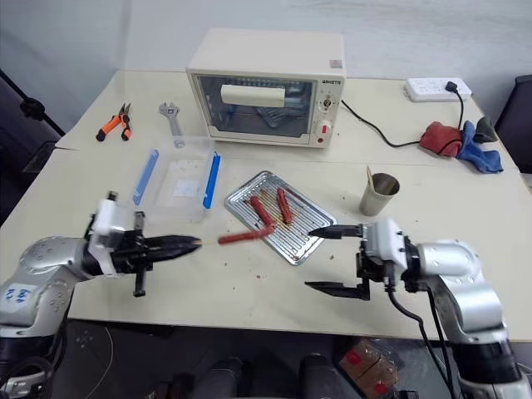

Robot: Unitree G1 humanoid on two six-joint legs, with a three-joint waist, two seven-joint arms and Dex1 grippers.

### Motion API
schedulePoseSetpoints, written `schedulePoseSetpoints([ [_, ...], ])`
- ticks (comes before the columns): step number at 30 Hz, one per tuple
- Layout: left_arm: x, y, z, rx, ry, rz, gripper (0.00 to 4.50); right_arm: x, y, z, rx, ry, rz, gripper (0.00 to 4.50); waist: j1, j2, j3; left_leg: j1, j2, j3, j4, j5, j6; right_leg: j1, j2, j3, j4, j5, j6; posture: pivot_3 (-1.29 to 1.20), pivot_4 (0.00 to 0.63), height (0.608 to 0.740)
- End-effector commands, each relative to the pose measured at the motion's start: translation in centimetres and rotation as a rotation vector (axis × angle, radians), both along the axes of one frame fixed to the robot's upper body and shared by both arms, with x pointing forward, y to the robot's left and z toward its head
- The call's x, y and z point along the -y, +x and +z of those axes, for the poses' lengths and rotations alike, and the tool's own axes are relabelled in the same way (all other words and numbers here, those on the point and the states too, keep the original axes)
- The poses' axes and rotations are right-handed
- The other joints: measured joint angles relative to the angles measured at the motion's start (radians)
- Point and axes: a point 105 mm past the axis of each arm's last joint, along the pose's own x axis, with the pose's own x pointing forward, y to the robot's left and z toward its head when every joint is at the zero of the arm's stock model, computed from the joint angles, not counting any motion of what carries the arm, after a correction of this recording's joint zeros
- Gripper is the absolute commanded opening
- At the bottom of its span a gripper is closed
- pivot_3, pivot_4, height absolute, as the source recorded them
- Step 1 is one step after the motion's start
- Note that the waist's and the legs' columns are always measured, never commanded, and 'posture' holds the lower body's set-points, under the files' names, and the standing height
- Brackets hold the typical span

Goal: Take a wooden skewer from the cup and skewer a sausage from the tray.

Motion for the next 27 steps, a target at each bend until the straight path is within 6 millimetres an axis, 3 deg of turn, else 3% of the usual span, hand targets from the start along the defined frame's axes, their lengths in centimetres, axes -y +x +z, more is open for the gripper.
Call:
schedulePoseSetpoints([
  [1, -3.4, 2.1, 3.2, 0.070, -0.267, 0.344, 0.00, -0.1, -0.9, 2.9, 0.072, 0.213, -0.060, 4.45, 0.005, 0.000, 0.000, 0.000, 0.000, 0.000, 0.001, 0.000, 0.000, 0.000, 0.000, 0.000, 0.000, 0.000, 0.000, 0.00, 0.150, 0.740],
  [6, -5.9, 5.8, 3.6, 0.044, -0.452, 0.695, 0.00, -1.5, -1.0, 3.8, 0.197, 0.308, -0.129, 4.45, 0.013, -0.002, -0.001, 0.002, 0.000, 0.001, 0.001, 0.002, -0.002, 0.000, 0.002, 0.001, 0.003, 0.000, 0.001, 0.00, 0.150, 0.740],
  [10, -5.7, 8.4, 2.9, -0.042, -0.514, 0.787, 0.00, -2.7, -0.9, 4.3, 0.244, 0.334, -0.110, 4.45, 0.014, -0.002, -0.001, 0.003, -0.001, 0.002, 0.001, 0.002, -0.002, -0.001, 0.001, 0.001, 0.007, 0.000, 0.001, 0.00, 0.150, 0.740],
  [13, -5.3, 10.3, 1.8, -0.092, -0.460, 0.846, 0.00, -3.4, -0.6, 4.6, 0.273, 0.319, -0.083, 4.45, 0.014, -0.003, -0.001, 0.002, -0.001, 0.002, 0.001, 0.002, -0.002, -0.001, 0.001, 0.000, 0.007, 0.000, 0.001, 0.00, 0.150, 0.740],
  [15, -4.8, 10.8, 1.1, -0.076, -0.340, 0.850, 0.61, -3.4, -0.2, 4.5, 0.273, 0.304, -0.087, 4.50, 0.013, -0.003, -0.001, 0.002, -0.001, 0.002, 0.000, 0.002, -0.002, -0.001, 0.002, 0.000, 0.007, 0.000, 0.001, 0.00, 0.150, 0.740],
  [22, -3.1, 8.9, 4.2, 0.034, -0.329, 0.656, 2.57, -1.6, 0.1, 3.5, 0.257, 0.228, -0.135, 4.50, 0.011, -0.003, -0.001, 0.002, -0.001, 0.002, -0.001, 0.002, -0.003, -0.002, 0.002, 0.000, 0.007, 0.000, 0.001, 0.00, 0.150, 0.740],
  [25, -2.3, 6.3, 4.2, 0.144, -0.060, 0.474, 3.49, -0.3, -0.2, 2.8, 0.227, 0.164, -0.155, 4.50, 0.006, -0.003, -0.001, 0.002, 0.000, 0.002, -0.001, 0.002, -0.003, -0.002, 0.002, 0.001, 0.007, 0.000, 0.001, 0.00, 0.150, 0.740],
  [27, -2.2, 4.1, 1.9, 0.175, 0.184, 0.321, 3.49, 0.6, -0.7, 1.1, 0.166, 0.069, -0.129, 4.50, 0.003, -0.002, -0.001, 0.003, 0.000, 0.002, -0.003, 0.002, -0.003, -0.002, 0.002, 0.001, 0.006, 0.000, 0.000, 0.00, 0.150, 0.740],
])
